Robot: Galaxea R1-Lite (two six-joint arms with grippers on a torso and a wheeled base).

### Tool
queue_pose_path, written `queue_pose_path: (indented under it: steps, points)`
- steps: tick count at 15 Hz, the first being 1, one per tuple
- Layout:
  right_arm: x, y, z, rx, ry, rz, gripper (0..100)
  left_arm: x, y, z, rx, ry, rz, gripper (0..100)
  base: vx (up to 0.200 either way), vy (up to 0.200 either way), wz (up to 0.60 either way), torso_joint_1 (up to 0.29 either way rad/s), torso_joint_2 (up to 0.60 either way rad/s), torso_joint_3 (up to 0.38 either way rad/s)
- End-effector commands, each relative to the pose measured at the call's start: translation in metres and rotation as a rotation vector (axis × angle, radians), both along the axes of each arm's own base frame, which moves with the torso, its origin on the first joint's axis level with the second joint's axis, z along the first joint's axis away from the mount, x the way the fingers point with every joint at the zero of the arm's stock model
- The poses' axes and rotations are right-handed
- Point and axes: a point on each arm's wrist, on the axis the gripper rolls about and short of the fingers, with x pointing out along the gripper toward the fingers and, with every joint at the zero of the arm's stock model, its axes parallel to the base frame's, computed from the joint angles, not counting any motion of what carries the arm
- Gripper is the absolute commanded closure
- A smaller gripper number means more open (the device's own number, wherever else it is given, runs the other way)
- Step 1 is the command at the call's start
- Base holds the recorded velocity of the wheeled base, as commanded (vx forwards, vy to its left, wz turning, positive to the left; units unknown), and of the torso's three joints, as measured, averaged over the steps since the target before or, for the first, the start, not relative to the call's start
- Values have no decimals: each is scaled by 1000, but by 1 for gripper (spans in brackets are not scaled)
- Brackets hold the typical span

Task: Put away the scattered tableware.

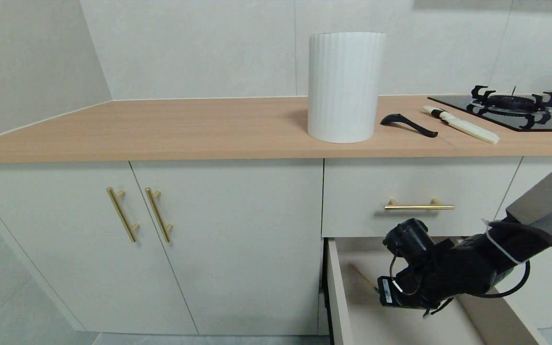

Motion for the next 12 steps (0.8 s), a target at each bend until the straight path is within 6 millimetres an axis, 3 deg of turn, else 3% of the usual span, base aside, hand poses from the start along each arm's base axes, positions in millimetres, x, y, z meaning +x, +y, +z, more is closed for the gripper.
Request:
queue_pose_path:
  steps: [1, 4, 12]
  points:
    - [-4, 10, -36, -71, 73, 18, 100, 0, 0, 0, 0, 0, -1, 0, 0, 0, 0, 0, 0, 0]
    - [-7, 16, -50, -123, 72, 21, 100, 0, 0, 0, 0, 0, -1, 0, 0, 0, 0, 0, 0, 0]
    - [-5, 17, -50, -116, 56, 11, 100, 0, 0, 0, 0, 0, -1, 0, 0, 0, 0, 0, 0, 0]
